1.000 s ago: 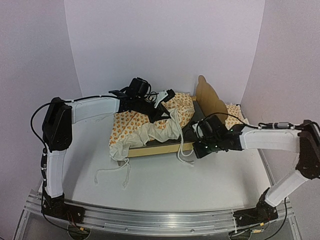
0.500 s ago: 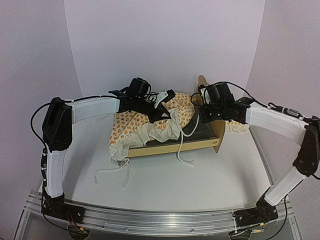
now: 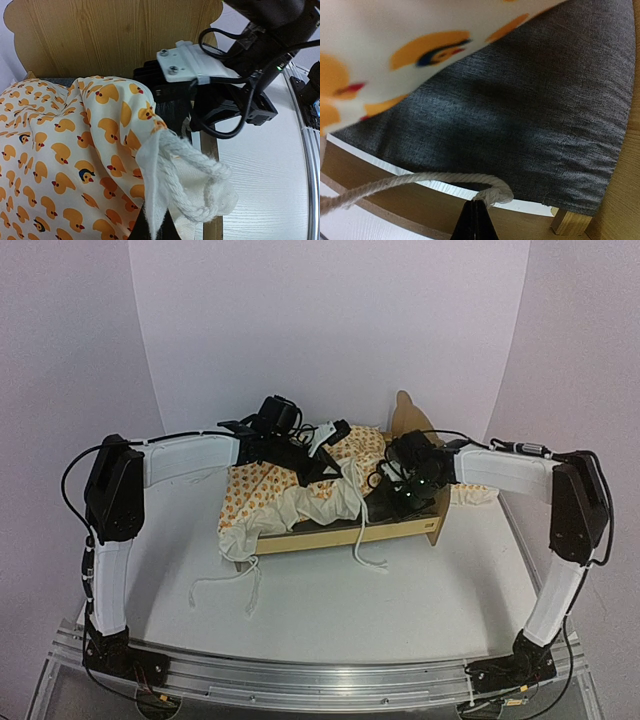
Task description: Set up the pet bed
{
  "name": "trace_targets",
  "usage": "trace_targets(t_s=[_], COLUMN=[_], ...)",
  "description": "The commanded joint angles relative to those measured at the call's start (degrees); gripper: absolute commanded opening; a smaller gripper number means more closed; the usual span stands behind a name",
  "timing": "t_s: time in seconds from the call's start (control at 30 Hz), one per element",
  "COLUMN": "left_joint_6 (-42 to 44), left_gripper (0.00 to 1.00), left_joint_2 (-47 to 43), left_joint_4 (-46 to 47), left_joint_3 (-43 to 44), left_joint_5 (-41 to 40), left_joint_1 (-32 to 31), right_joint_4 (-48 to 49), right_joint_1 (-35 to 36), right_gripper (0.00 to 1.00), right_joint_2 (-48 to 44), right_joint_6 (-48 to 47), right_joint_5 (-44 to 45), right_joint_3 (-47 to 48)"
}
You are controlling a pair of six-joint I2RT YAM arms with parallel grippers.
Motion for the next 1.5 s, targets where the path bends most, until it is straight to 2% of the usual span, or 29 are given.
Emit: trace_targets(t_s=[0.0,0.17,0.47,0.53,0.6,0.67,0.9,0.93,1.0,1.07,1.3,1.47], left_joint_6=[0.25,0.42,1.14,1.52,1.72,1.83,2.29,2.36,2.42,2.54,2.60,2.82], left_gripper=[0.00,0.00,0.00,0.00,0.00,0.00,0.00,0.00,0.00,0.00,0.00,0.00], left_joint_2=[-2.12,-2.20,-2.18,-2.12,-2.18,-2.36,-2.56,-2.47,-2.31,-2.22,-2.21,-2.27], left_joint_4=[0.26,0.41,0.63,0.62,0.62,0.61,0.44,0.43,0.50,0.56,0.73,0.35], left_joint_3=[0.22,0.34,0.66,0.81,0.69,0.54,0.53,0.78,1.12,1.25,1.16,1.01], left_joint_5=[0.99,0.56,0.03,-0.09,-0.24,-0.42,-0.59,-0.61,-0.64,-0.72,-0.87,-1.05], left_joint_1=[0.12,0.12,0.13,0.05,0.11,0.12,0.14,0.13,0.12,0.12,0.12,0.09], right_joint_4=[-12.69,-20.12,-41.13,-46.92,-49.15,-48.61,-45.06,-45.04,-45.03,-44.97,-42.79,-40.96], right_joint_1=[-2.13,-3.05,-5.01,-5.01,-4.98,-5.01,-4.98,-4.99,-4.82,-4.42,-4.18,-4.25], right_gripper=[0.00,0.05,0.10,0.22,0.35,0.41,0.46,0.48,0.60,0.63,0.59,0.53], right_joint_2=[7.44,15.71,28.68,35.22,39.38,40.86,32.33,30.80,27.67,23.68,12.73,12.42], right_joint_6=[4.09,5.37,5.59,5.07,4.88,5.95,9.80,10.42,11.61,12.01,7.75,8.76], right_joint_5=[-6.04,-8.75,-22.33,-21.96,-17.57,-14.75,-14.71,-15.01,-14.60,-14.30,-23.23,-16.81], right_joint_3=[10.05,16.95,26.85,31.22,35.22,38.12,47.77,48.51,49.03,47.79,40.79,40.91])
